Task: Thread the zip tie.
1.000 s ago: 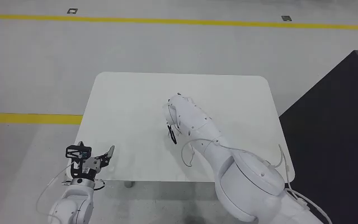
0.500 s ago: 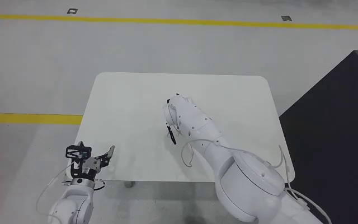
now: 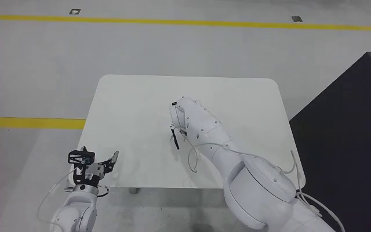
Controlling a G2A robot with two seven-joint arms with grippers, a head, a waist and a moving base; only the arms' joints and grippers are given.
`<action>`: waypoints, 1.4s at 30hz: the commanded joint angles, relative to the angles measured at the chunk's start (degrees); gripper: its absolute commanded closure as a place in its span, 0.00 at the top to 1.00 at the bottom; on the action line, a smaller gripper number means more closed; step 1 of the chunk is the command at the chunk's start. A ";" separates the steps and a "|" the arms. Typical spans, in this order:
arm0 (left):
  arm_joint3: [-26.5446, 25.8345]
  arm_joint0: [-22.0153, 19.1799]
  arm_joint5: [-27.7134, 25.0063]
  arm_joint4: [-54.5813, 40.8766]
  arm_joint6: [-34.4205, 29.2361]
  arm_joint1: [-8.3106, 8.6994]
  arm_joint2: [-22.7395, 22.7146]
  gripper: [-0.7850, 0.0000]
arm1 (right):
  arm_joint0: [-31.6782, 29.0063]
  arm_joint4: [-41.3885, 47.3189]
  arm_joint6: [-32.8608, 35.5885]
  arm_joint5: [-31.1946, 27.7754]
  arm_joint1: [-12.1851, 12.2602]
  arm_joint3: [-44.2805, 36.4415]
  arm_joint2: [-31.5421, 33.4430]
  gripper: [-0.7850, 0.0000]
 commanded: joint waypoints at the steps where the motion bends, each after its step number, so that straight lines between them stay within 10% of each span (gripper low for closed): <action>1: 0.00 0.00 0.00 0.00 0.00 0.00 0.00 1.00 | 0.32 -0.18 0.19 1.58 0.03 -0.24 0.10 0.00; 29: 0.00 0.00 0.00 0.00 0.00 0.00 0.00 1.00 | 1.05 5.16 -6.43 6.90 1.98 -5.73 5.54 0.00; 42: 0.00 0.00 0.00 0.00 0.00 0.00 0.00 1.00 | -4.96 4.09 -25.84 28.89 1.76 -12.87 7.74 0.00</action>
